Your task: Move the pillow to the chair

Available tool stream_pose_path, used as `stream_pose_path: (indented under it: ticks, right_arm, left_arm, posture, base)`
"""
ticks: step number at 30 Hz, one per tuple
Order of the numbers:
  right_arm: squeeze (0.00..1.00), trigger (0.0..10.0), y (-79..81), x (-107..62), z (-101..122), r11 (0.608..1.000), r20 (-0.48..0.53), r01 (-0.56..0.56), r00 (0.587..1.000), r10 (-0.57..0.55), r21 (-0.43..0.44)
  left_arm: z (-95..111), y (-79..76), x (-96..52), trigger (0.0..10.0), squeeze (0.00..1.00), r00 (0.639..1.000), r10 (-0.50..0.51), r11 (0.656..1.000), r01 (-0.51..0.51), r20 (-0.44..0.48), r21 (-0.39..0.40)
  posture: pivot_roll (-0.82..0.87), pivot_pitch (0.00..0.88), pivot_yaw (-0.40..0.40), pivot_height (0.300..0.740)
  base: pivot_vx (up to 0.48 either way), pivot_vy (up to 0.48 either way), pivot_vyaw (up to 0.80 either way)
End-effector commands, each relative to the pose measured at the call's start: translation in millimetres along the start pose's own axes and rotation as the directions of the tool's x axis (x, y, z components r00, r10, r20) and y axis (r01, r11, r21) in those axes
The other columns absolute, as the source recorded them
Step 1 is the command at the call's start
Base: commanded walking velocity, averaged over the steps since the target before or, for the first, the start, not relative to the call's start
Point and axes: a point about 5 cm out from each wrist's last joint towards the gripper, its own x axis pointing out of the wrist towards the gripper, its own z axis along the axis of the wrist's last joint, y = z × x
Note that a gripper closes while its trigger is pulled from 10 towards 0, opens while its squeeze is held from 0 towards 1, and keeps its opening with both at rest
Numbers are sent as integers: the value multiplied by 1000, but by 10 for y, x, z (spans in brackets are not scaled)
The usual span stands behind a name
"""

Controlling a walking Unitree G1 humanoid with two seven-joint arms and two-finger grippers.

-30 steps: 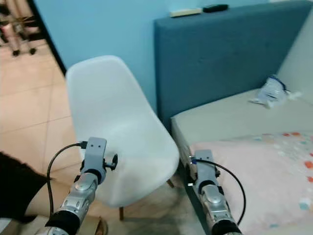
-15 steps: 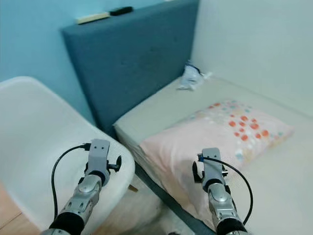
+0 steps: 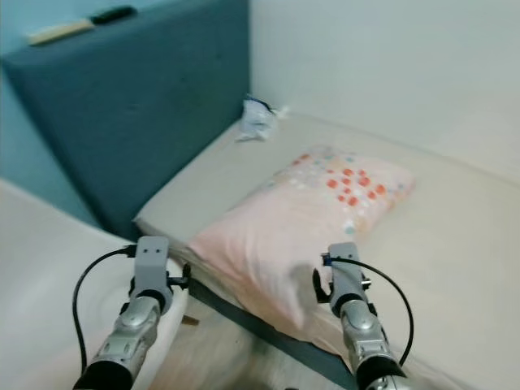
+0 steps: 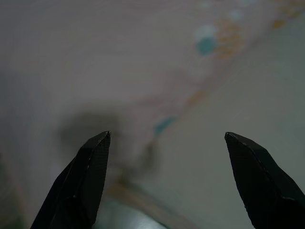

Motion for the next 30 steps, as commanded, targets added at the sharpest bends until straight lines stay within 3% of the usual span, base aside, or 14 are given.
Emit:
stream_pose_path:
  ticks: [1, 28, 30]
  right_arm:
    - [0, 10000, -29, -21, -64, 1000, -26, 8, 1000, -8, 4]
    - [0, 10000, -31, -12, -84, 1000, -47, 25, 999, -24, 16]
    - [0, 10000, -15, -14, -95, 999, -51, 12, 999, -10, 34]
  left_arm:
    - [-55, -26, -26, 10000, 0, 1000, -5, 1000, 5, -28, -11]
    - [2, 47, 10, 10000, 0, 999, 26, 1000, -26, -31, -2]
    - [3, 55, 9, 10000, 0, 999, 31, 1000, -31, -30, -3]
  posture:
    - [-11, 104, -32, 740]
    - [0, 90, -18, 740]
    - [1, 88, -17, 740]
  base:
    - [0, 0, -800]
    - [0, 0, -800]
    - [0, 0, 0]
